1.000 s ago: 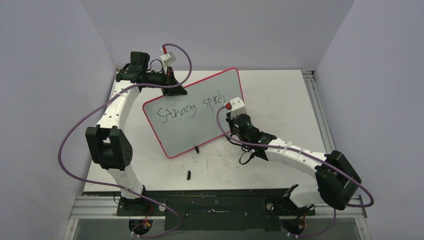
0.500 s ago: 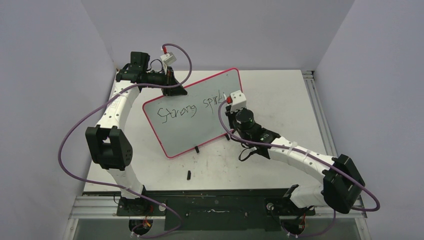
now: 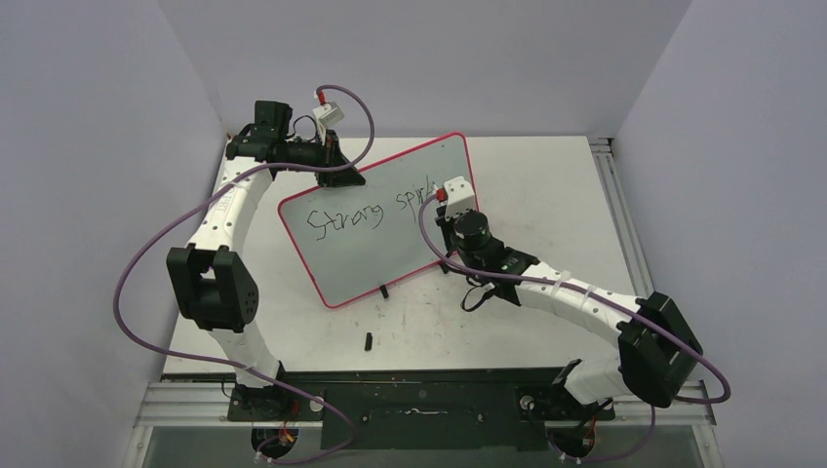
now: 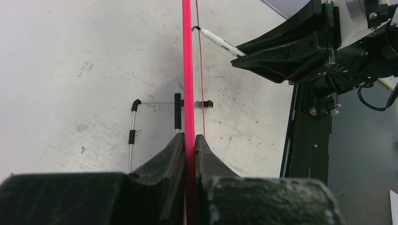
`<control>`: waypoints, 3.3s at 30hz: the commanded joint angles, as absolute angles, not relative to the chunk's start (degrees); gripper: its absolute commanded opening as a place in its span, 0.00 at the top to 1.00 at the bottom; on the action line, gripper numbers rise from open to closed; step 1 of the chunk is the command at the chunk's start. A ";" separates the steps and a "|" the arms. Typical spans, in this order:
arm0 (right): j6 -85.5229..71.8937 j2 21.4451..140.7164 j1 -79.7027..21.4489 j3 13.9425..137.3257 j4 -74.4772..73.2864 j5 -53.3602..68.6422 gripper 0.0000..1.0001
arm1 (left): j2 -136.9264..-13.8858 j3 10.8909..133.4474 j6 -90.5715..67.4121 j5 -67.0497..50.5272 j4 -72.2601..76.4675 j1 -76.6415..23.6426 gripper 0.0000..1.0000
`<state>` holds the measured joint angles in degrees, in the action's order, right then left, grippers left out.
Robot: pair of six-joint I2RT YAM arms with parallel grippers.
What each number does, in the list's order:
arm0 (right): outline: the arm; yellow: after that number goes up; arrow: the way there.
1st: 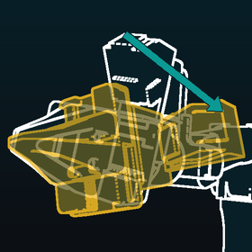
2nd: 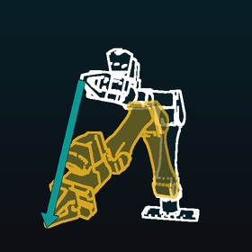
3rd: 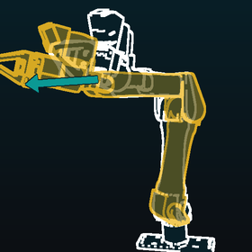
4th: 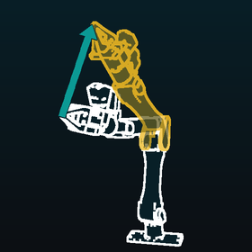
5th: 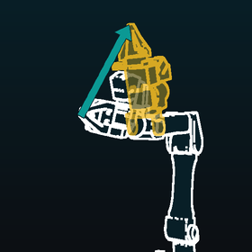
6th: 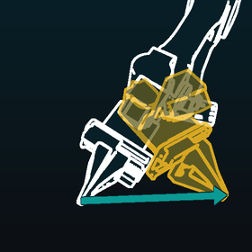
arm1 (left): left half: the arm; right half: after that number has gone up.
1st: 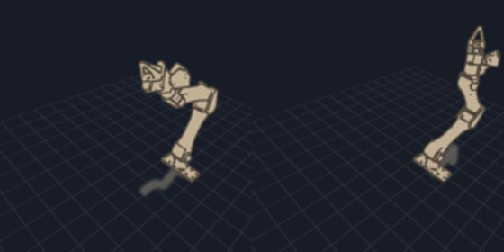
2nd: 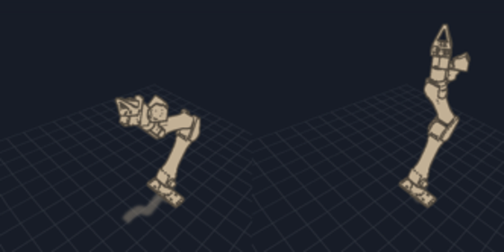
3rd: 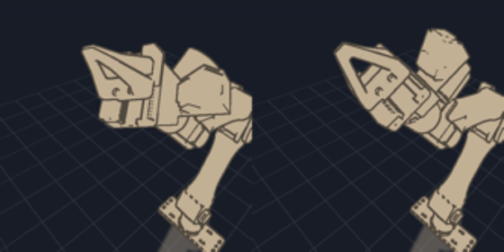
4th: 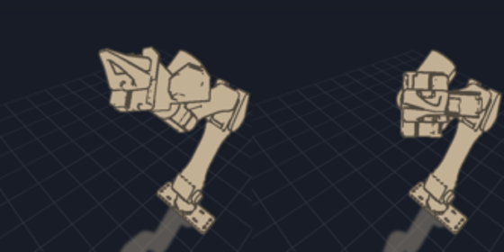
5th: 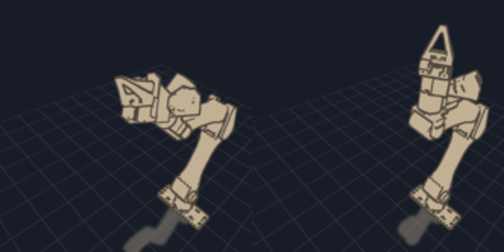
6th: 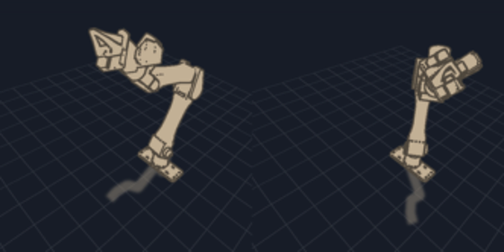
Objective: Write a sentence on the whiteboard
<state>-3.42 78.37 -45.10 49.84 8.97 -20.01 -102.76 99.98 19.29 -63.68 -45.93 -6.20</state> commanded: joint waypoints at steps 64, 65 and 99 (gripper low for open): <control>-13.33 83.83 -70.40 49.04 9.22 -19.35 0.95 | -101.89 95.89 19.43 -61.37 -51.03 -9.99 1.00; -13.28 84.63 -70.35 49.38 9.63 -19.27 0.95 | -101.87 95.89 19.42 -61.33 -51.06 -10.06 1.00; -15.29 94.44 -68.43 50.74 9.54 -22.85 0.95 | -101.34 95.80 19.43 -61.34 -50.98 -10.11 1.00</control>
